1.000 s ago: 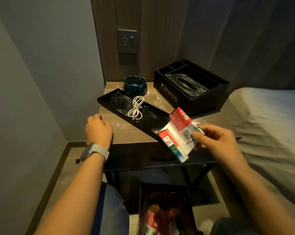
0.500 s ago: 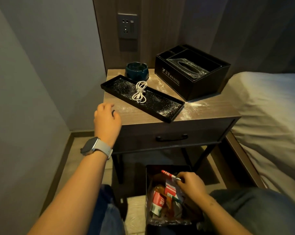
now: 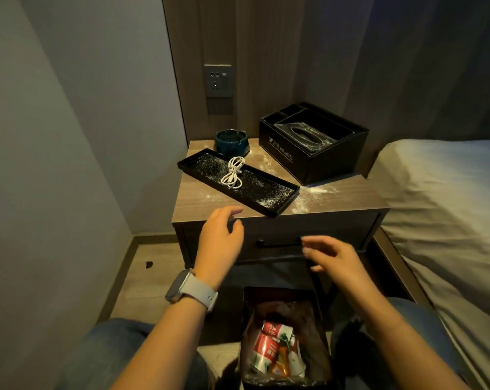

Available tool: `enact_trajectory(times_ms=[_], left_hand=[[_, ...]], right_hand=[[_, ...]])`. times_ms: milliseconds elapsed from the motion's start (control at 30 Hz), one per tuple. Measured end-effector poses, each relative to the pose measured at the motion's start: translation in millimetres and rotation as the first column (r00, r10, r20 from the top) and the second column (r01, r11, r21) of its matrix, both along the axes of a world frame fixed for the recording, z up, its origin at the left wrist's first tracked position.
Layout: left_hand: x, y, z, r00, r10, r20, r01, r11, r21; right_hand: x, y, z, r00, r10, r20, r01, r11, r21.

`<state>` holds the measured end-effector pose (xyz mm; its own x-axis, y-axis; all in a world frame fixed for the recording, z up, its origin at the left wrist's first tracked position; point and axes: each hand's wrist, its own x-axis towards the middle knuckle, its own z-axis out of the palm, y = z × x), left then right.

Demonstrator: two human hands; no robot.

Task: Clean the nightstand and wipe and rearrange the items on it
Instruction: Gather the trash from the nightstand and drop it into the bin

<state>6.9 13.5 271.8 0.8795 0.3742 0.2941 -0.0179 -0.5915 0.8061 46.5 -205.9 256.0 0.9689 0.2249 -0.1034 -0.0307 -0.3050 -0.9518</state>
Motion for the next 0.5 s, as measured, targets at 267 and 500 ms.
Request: enact_trajectory(times_ms=[267, 500], left_hand=[[107.9, -14.4, 61.4, 0.995, -0.089, 0.043, 0.092, 0.992, -0.088], [222.7, -16.7, 82.5, 0.992, -0.090, -0.083, 0.082, 0.992, -0.099]], right_hand=[[108.4, -7.4, 67.1, 0.947, -0.211, -0.243, 0.300, 0.850, 0.432], [218.0, 7.1, 84.2, 0.863, -0.323, -0.389, 0.433, 0.869, 0.239]])
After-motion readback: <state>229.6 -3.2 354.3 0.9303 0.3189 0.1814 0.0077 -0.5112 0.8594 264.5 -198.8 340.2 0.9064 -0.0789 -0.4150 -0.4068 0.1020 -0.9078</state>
